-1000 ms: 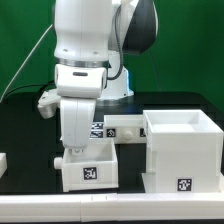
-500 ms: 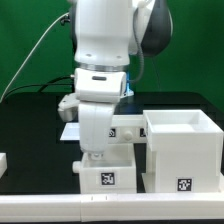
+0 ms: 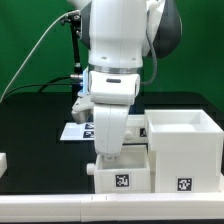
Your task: Assemble drawer
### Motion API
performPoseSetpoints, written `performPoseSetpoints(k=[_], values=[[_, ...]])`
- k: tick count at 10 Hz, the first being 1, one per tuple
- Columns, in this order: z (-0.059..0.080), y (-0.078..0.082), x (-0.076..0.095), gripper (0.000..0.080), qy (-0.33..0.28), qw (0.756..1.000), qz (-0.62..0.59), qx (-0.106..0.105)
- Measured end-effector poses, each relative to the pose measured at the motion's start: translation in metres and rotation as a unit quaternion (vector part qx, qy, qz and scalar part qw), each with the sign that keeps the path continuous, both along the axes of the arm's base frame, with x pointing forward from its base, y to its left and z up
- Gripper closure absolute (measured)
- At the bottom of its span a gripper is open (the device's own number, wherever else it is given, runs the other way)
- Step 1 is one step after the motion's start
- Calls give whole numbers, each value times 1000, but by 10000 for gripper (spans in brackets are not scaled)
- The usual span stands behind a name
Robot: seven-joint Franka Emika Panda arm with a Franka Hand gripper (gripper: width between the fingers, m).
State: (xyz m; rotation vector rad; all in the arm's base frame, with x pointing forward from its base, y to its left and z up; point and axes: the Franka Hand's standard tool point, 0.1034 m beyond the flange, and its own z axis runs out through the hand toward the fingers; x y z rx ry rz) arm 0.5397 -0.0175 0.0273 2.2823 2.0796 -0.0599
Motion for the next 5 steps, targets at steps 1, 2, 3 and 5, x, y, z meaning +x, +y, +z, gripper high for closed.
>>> performPoseSetpoints(k=[1, 2, 3, 5], values=[[0, 0, 0, 761, 0, 1000, 0, 0], [0, 0, 0, 761, 0, 1000, 0, 0], [2, 1, 5, 761, -3, 1000, -1, 0], [-1, 8, 15, 761, -8, 1000, -1, 2]])
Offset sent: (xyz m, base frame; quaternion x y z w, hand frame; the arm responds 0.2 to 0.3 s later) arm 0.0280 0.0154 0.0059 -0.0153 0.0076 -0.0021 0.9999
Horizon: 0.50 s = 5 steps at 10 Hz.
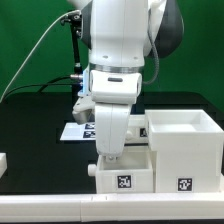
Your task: Assemble drawer
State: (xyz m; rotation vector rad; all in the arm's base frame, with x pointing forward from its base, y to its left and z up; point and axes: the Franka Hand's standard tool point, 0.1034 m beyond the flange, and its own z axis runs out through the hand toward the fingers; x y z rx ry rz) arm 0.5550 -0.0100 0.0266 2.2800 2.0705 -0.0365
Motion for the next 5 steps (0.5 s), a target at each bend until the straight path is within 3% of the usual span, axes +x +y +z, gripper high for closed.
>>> performPoseSetpoints(k=[5], values=[[-7, 12, -2, 761, -4, 999, -37, 2]])
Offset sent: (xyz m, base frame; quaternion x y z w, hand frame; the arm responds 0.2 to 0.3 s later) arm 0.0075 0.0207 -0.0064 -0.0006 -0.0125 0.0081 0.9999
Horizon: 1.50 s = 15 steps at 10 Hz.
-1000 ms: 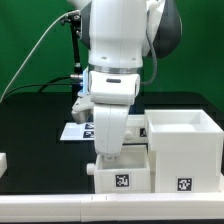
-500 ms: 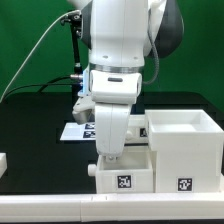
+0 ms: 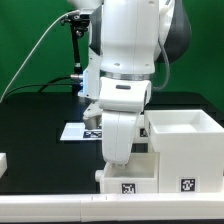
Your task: Assemble drawer
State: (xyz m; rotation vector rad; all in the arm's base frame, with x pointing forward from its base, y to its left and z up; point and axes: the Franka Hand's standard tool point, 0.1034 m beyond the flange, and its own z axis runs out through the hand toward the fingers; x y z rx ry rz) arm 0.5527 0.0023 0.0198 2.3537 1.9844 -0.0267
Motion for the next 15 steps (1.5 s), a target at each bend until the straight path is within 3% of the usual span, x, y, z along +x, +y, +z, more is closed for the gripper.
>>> performPoseSetpoints(k=[4, 15], values=[[0, -13, -12, 761, -29, 998, 58, -14], [0, -17, -1, 760, -25, 997, 61, -30]])
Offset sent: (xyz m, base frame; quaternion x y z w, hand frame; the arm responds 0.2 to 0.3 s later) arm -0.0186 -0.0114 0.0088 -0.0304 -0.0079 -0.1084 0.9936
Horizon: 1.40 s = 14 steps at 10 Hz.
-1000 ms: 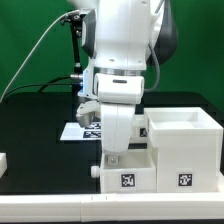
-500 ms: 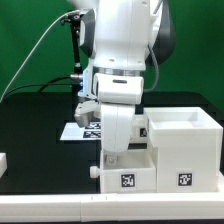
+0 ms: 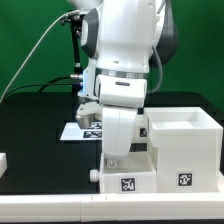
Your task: Assemble drawer
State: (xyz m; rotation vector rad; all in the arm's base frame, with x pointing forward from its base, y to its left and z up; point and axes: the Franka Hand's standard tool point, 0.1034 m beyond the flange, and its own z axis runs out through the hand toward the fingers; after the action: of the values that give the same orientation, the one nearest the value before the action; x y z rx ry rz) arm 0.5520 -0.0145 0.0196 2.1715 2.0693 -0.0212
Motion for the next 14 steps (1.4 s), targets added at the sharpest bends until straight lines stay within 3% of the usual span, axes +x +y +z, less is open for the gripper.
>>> performPoseSetpoints(k=[5, 7, 13, 14], values=[[2, 1, -6, 760, 14, 1000, -13, -4], [7, 15, -11, 760, 13, 998, -53, -12], [3, 15, -14, 760, 16, 998, -60, -12], [3, 17, -15, 760, 16, 999, -41, -21]])
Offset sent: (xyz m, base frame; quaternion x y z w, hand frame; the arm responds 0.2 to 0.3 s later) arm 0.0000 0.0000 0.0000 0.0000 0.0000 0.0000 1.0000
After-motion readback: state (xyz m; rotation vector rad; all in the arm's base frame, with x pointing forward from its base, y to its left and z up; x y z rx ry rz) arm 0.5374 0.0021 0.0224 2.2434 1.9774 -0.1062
